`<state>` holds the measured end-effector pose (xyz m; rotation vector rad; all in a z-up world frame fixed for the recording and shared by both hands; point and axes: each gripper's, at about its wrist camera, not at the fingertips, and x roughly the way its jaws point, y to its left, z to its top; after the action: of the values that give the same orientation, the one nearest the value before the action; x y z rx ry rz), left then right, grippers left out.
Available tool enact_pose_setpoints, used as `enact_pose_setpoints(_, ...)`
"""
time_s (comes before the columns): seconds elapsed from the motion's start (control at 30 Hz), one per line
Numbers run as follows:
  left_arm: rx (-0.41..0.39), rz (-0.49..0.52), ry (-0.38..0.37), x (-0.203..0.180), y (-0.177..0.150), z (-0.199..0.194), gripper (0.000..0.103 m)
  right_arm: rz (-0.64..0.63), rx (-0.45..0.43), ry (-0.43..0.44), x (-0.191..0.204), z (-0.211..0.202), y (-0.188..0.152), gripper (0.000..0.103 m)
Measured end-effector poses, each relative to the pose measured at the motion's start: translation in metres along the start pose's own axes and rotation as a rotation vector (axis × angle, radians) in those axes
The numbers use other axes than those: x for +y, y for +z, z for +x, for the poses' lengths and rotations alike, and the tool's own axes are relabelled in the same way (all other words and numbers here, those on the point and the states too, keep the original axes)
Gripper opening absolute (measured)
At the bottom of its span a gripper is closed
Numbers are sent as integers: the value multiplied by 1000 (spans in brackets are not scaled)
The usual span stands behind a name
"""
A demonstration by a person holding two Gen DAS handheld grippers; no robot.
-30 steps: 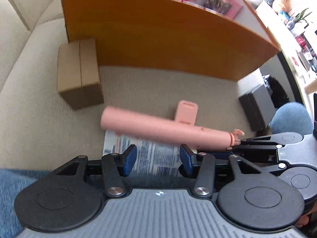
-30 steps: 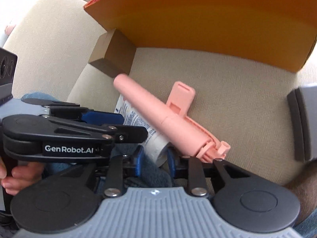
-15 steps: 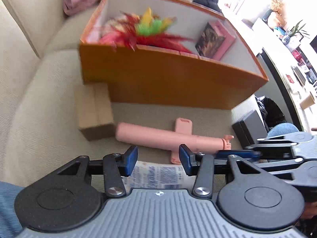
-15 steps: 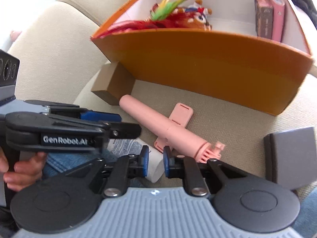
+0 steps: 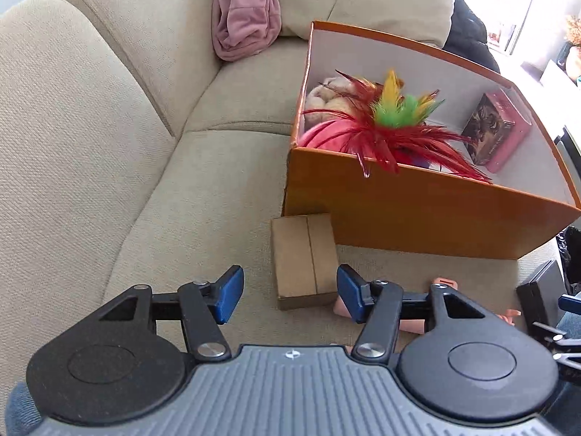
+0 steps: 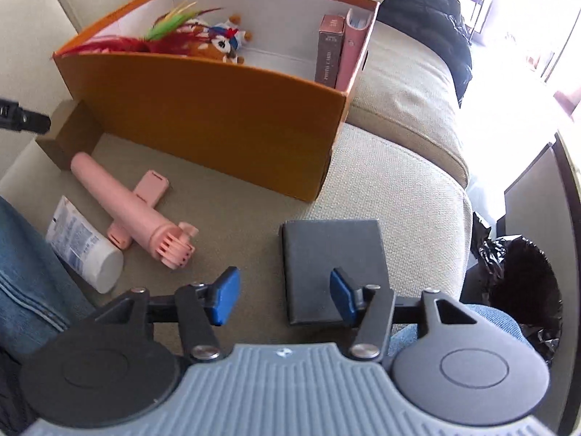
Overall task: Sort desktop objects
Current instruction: 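Grasp the small cardboard box with left while right grasps the black case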
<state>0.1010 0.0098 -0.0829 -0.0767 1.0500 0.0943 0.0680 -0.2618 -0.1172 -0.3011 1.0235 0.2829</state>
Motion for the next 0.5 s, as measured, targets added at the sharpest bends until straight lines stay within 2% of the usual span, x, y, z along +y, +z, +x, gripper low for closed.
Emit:
enact_pose_setpoints(0.13,14,13,9,-4,0,9,73,-98,26,-112,12,13,-1,70)
enact_pose_setpoints(0.3,38,7,7,-5,3,22,73,-175,61,-229,18,31,2,72)
enact_pose_setpoints(0.43,52,-9,14,-2,7,32,73,-168,58,-236,11,34,6,71)
enact_pose_setpoints(0.5,56,-23,3,1,8,35,73,-145,44,-212,4,27,7,65)
